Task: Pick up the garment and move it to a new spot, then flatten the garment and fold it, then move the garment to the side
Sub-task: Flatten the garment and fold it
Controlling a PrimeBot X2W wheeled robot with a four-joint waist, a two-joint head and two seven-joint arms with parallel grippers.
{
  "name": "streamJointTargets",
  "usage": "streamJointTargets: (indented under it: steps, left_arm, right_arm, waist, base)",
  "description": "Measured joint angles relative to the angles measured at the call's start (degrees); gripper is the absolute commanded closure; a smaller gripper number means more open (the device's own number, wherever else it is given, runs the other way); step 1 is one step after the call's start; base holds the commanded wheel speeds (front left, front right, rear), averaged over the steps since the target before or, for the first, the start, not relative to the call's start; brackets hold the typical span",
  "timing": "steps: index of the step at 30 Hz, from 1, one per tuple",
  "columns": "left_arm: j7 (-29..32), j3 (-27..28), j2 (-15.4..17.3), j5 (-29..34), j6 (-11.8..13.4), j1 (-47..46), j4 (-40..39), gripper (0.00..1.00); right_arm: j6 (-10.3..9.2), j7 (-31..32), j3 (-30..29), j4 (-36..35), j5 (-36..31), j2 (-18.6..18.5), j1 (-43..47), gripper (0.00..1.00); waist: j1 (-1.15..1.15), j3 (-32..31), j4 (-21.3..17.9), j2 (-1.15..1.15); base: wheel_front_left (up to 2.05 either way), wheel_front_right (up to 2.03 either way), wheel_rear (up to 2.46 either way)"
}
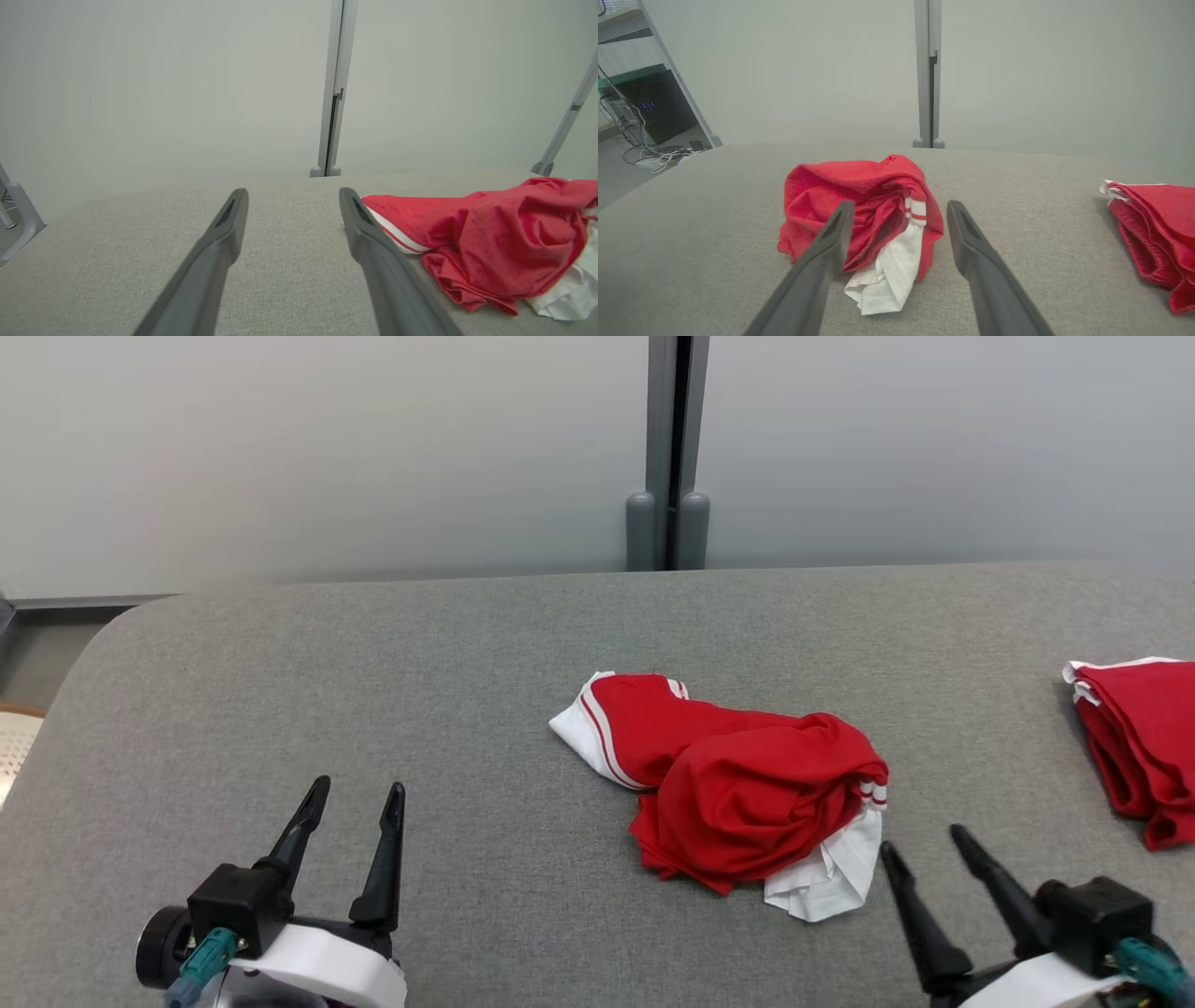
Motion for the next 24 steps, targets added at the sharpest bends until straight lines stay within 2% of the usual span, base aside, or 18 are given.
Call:
streamJointTargets:
  steps: [6, 9, 10, 16, 17, 18, 20, 24]
  left_arm:
    - [-0.89, -1.54, -1.74, 0.54, -0.54, -4.33, -0.14, 0.00]
    - [-1.43, -2.34, -2.57, 1.07, -1.03, -6.41, 0.38, 0.00]
    - [-1.92, -2.97, -3.33, 1.37, -1.27, -7.87, 0.87, 0.00]
    - [-2.99, -3.78, -4.95, 2.22, -2.00, -11.18, 2.74, 0.00]
    - [-3.18, -3.83, -5.22, 2.37, -2.07, -11.63, 3.05, 0.00]
    - [-3.25, -3.88, -5.42, 2.48, -2.08, -12.00, 3.35, 0.00]
    - [-3.42, -3.74, -5.69, 2.59, -2.23, -12.37, 3.81, 0.00]
    - [-3.58, -3.23, -6.11, 2.66, -2.24, -12.57, 4.46, 0.00]
  right_arm:
    - [0.00, -0.03, 9.35, 6.03, 2.49, -1.30, -3.23, 0.00]
    - [0.01, -0.48, 13.48, 10.99, 3.25, -1.80, -5.92, 0.00]
    - [0.00, -0.71, 15.21, 14.63, 3.66, -2.10, -8.86, 0.00]
    - [0.00, -3.93, 18.86, 23.74, 4.32, -2.10, -15.63, 0.00]
    - [0.00, -4.47, 19.38, 24.90, 4.44, -2.11, -16.45, 0.14]
    - [0.00, -5.22, 19.69, 25.66, 4.64, -2.02, -17.05, 0.54]
    - [0.00, -6.25, 20.42, 26.83, 5.10, -2.13, -18.06, 1.00]
    - [0.00, -8.73, 22.02, 26.72, 5.92, -2.60, -19.11, 1.00]
  waist:
    - [0.00, 3.01, 2.35, 0.00]
    - [0.00, 5.09, 3.76, 0.00]
    - [0.00, 6.60, 4.79, 0.00]
    - [0.00, 10.94, 7.67, 0.00]
    - [0.00, 11.52, 8.12, 0.00]
    - [0.00, 12.06, 8.51, 0.00]
    - [0.00, 12.95, 9.08, 0.00]
    - [0.00, 13.62, 9.23, 0.00]
  base:
    - [0.00, 0.00, 0.00]
    - [0.00, 0.00, 0.00]
    - [0.00, 0.00, 0.00]
    - [0.00, 0.00, 0.00]
    - [0.00, 0.00, 0.00]
    - [0.00, 0.00, 0.00]
    - [0.00, 0.00, 0.00]
    - [0.00, 0.00, 0.00]
